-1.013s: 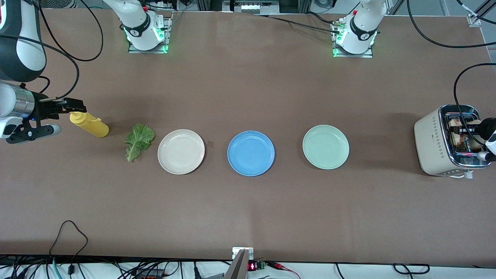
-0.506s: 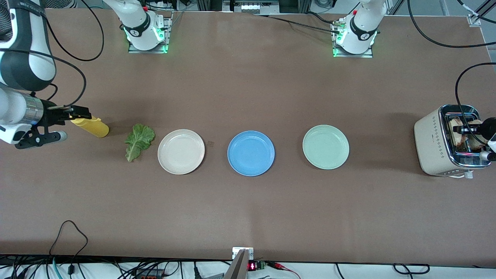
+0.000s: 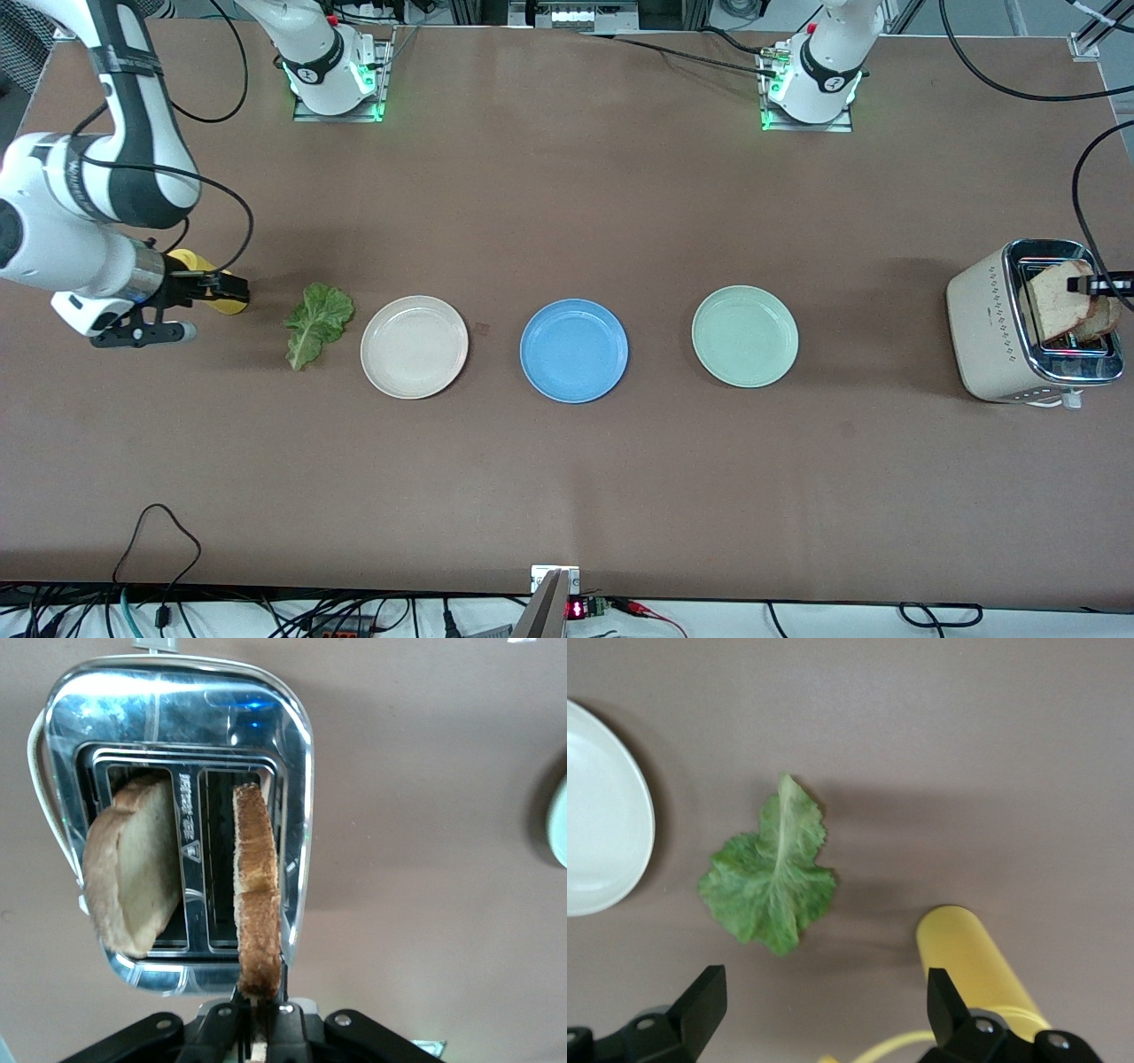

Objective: Make sandwich in blue plate with both arms
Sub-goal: 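Lift the toast toward the blue plate while the right gripper grasps lettuce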

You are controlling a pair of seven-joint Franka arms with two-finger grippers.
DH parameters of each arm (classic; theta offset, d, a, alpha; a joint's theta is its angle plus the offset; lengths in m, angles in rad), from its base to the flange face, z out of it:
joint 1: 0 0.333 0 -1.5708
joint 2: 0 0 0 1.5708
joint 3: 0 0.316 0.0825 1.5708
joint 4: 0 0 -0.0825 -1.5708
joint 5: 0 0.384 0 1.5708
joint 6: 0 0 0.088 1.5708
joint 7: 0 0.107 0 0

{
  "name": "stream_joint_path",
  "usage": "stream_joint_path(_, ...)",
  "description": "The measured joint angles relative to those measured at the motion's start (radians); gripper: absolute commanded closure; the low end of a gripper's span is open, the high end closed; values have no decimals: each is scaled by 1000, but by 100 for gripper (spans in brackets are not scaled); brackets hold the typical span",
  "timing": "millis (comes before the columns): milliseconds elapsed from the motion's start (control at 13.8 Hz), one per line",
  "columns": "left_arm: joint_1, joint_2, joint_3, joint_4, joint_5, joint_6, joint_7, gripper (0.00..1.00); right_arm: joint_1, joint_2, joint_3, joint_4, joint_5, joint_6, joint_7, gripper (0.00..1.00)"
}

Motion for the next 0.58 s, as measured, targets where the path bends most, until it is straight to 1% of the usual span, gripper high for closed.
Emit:
stream_joint_path(217, -3, -18, -50, 51, -1, -38, 6, 99, 57, 1, 4, -55, 0, 85, 120, 0)
stream_joint_path(434, -7, -68, -156, 66, -2, -57, -26, 99, 80, 14, 5, -119, 0, 199, 155, 0)
stream_joint_path(579, -12, -89, -230, 64, -28, -77, -74, 99, 80, 32, 4, -163, 0, 280, 156, 0)
